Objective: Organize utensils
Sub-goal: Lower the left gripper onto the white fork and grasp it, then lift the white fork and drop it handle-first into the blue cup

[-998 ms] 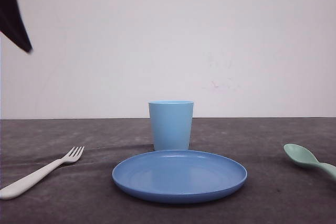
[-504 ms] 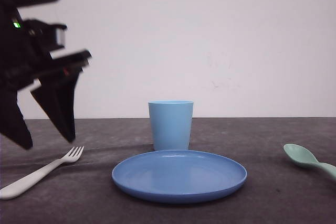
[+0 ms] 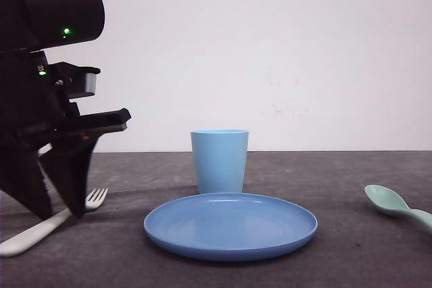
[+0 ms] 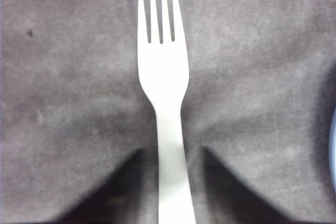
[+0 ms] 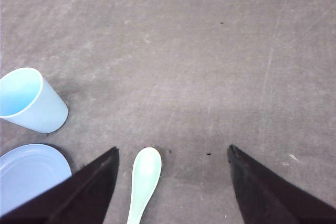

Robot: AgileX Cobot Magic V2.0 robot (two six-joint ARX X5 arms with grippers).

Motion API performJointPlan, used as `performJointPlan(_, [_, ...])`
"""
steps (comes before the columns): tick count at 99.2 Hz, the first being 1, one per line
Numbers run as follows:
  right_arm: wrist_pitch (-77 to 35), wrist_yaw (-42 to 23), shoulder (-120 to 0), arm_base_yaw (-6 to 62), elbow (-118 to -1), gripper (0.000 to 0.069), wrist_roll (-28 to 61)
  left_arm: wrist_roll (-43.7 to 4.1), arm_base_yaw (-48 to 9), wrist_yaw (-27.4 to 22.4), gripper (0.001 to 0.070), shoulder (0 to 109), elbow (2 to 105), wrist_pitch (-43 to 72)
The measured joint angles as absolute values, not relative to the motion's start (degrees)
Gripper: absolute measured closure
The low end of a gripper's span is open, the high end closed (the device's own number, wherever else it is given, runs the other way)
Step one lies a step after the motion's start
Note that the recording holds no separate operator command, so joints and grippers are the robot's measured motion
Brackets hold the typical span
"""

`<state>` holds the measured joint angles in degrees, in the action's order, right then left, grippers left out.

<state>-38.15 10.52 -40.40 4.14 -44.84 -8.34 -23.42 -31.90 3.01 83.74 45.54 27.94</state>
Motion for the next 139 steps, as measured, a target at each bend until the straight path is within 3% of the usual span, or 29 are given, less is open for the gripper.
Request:
performJointPlan(8, [-38.15,10.52,-40.4,4.14,-44.84,0.028,-8.34,-23.44,-31.9,3.05,0.067,83.74,45.54,27.88])
performJointPlan(52, [-38.15,10.52,-40.4,4.14,-44.84,0.028,-8.34,-23.42,-31.9,3.2,0.0671,80.73,45.54,24.4])
performJointPlan(71, [-37.91,10.5,-40.4,4.14,-44.84,0.028,-8.34,-23.14,-33.5,6.2,0.0671,71.31,45.54,9.93])
performJointPlan(88, [-35.94,10.5,-40.4,4.14,-44.84,0.028,-8.34,-20.05,-37.1,9.48,0.0671,70.26,45.6,-7.86])
performJointPlan(112, [-32.82,10.46,-40.42,4.14,-44.84,0.028,-8.34,-13.19,-40.6,11.75,0.0671,77.6,45.6,-25.71])
performJointPlan(139, [-31.88,7.55,-40.42,4.14,-44.84,0.028,-8.34,-11.62,-41.47,11.84,0.0671,88.64,45.6,-35.9])
